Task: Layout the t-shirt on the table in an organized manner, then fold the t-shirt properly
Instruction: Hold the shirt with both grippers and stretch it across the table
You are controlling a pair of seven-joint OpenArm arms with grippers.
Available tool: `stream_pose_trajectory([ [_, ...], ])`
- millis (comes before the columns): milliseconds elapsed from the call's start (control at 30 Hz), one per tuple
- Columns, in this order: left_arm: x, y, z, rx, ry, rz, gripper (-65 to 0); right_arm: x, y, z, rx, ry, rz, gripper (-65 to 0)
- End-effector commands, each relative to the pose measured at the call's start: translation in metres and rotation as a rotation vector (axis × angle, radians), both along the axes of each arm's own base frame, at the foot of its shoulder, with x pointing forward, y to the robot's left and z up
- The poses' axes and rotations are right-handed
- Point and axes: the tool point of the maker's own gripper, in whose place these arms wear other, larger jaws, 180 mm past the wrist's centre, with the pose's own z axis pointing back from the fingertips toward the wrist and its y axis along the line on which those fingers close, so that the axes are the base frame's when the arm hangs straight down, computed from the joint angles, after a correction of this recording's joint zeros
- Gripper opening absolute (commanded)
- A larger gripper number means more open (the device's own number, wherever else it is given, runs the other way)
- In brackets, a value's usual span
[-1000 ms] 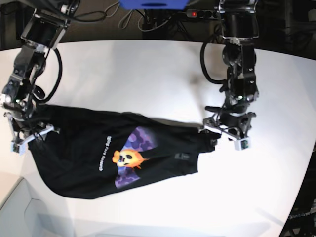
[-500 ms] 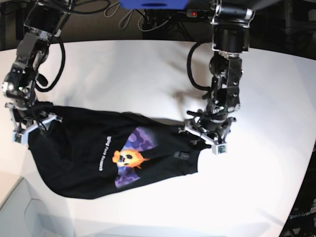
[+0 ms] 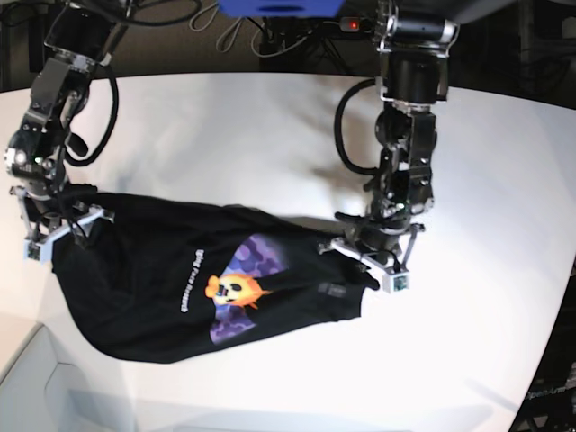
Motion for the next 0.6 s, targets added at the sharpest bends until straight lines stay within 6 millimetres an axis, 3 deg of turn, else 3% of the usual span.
stream_pose_trajectory([
  [0, 0.014, 0.001, 0.037, -0.001, -0.101, 0.002, -64.6, 0.008, -0.006, 0.017, -0.024, -0.055, -0.001, -31.0],
  [133, 0.017, 0.0, 0.111, -0.001, -0.233, -0.02, -64.7, 0.015, -0.004, 0.021, -0.017, -0.068, -0.001, -31.0],
  [233, 0.018, -0.004, 0.155, 0.005, -0.295, -0.046, -64.7, 0.015, 0.001, 0.019, -0.001, -0.07, 0.001, -31.0],
  [267, 0.019, -0.005, 0.162, 0.009, -0.292, -0.052, -64.7, 0.015, 0.004, 0.017, 0.009, -0.07, 0.001, -31.0],
  [367, 0.021, -0.005, 0.15, -0.016, -0.177, -0.059, -64.7, 0.015, 0.011, 0.013, 0.027, -0.066, 0.004, -31.0],
  [567, -0.003, 0.05, 0.095, -0.088, 0.032, 0.084, -64.5, 0.007, 0.025, -0.001, 0.055, -0.037, 0.019, -30.8],
])
